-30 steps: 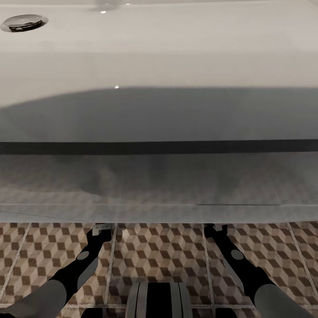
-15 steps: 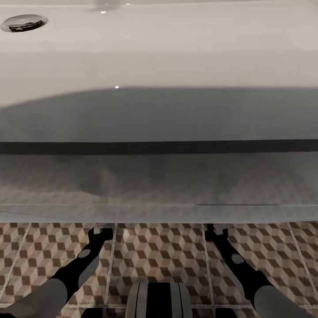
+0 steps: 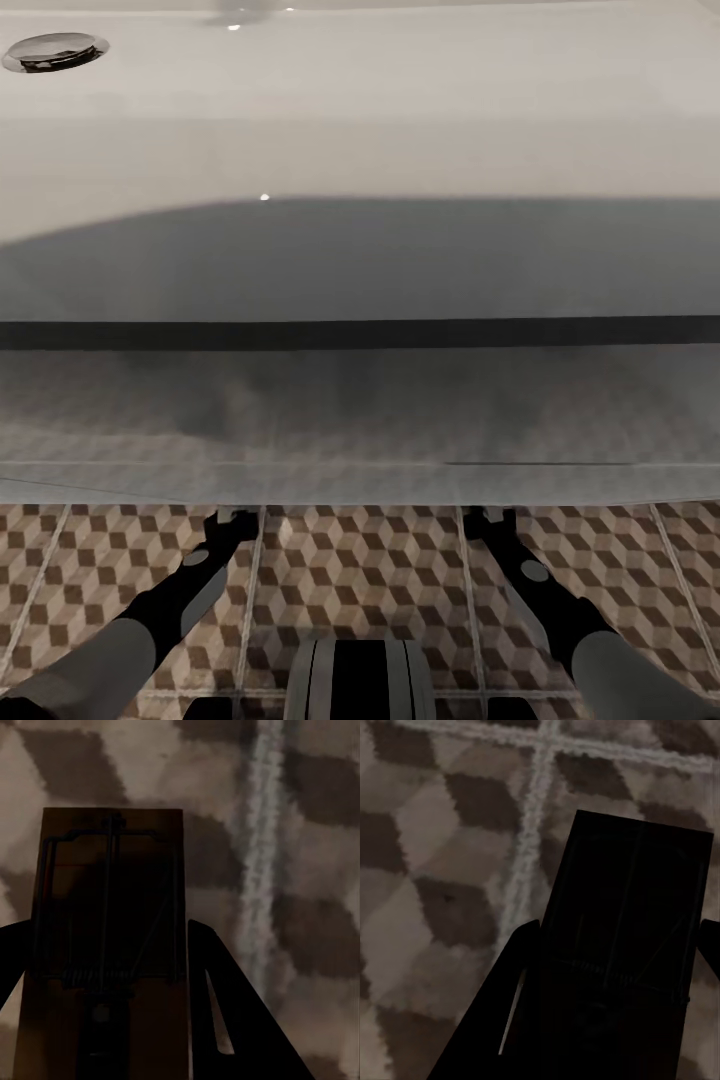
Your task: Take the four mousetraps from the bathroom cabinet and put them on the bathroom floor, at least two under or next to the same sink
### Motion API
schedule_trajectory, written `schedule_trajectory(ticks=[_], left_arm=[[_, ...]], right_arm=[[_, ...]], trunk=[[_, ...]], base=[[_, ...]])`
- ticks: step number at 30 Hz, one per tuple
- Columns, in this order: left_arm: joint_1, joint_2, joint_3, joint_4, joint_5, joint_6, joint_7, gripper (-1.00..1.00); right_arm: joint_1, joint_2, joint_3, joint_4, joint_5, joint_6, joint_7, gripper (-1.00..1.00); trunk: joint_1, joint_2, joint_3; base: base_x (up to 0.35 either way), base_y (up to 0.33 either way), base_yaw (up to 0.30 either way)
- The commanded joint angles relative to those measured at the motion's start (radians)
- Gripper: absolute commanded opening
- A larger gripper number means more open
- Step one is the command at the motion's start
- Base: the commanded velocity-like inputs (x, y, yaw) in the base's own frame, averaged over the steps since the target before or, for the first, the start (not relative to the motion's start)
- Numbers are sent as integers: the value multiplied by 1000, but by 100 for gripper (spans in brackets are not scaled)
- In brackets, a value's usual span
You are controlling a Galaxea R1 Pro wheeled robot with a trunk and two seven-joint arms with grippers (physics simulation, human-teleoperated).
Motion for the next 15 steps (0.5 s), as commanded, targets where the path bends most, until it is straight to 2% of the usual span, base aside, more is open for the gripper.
schedule_trajectory(ticks=[1,3,9,15], left_arm=[[-3,1,-9,-5,4,16,10,-100],[-8,2,-8,-11,4,36,11,-100],[-12,1,-7,-14,3,52,13,-100],[-13,3,-5,-15,3,57,13,-100]], right_arm=[[-3,-1,5,1,-13,-3,5,-100],[-6,-1,5,0,-12,5,4,-100],[-17,0,4,-3,-9,101,5,-100],[-19,0,3,-2,-11,118,5,-100]], trunk=[[0,0,-1],[0,0,-1],[0,0,-1],[0,0,-1]], base=[[0,0,0],[0,0,0],[0,0,0],[0,0,0]])
